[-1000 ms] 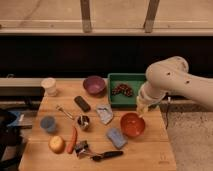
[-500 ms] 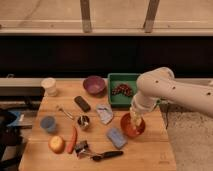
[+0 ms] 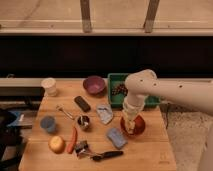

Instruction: Place banana in red bowl

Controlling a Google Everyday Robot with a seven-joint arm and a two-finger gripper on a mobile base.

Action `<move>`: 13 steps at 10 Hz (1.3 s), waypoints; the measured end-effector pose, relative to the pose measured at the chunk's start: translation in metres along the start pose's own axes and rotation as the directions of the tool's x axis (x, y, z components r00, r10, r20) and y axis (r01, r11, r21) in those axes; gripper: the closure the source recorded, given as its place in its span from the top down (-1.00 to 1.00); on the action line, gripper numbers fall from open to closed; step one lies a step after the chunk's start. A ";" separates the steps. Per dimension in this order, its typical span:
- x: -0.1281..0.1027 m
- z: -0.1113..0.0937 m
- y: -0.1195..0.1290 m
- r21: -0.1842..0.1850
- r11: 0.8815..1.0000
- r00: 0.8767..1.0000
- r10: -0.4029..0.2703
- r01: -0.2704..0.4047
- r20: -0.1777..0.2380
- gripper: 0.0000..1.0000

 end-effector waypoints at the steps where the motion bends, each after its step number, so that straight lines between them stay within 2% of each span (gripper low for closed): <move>1: -0.003 0.007 -0.004 -0.013 1.000 1.000 0.006 -0.006 -0.014 -0.13; 3: -0.009 0.011 -0.017 -0.030 0.999 0.999 0.037 -0.039 -0.036 0.32; 4: -0.010 0.012 -0.023 -0.032 0.998 0.998 0.052 -0.054 -0.039 0.50; 5: -0.011 0.011 -0.026 -0.036 0.997 0.997 0.062 -0.063 -0.036 0.58; 13: -0.010 0.011 -0.026 -0.035 0.997 0.997 0.062 -0.063 -0.037 0.60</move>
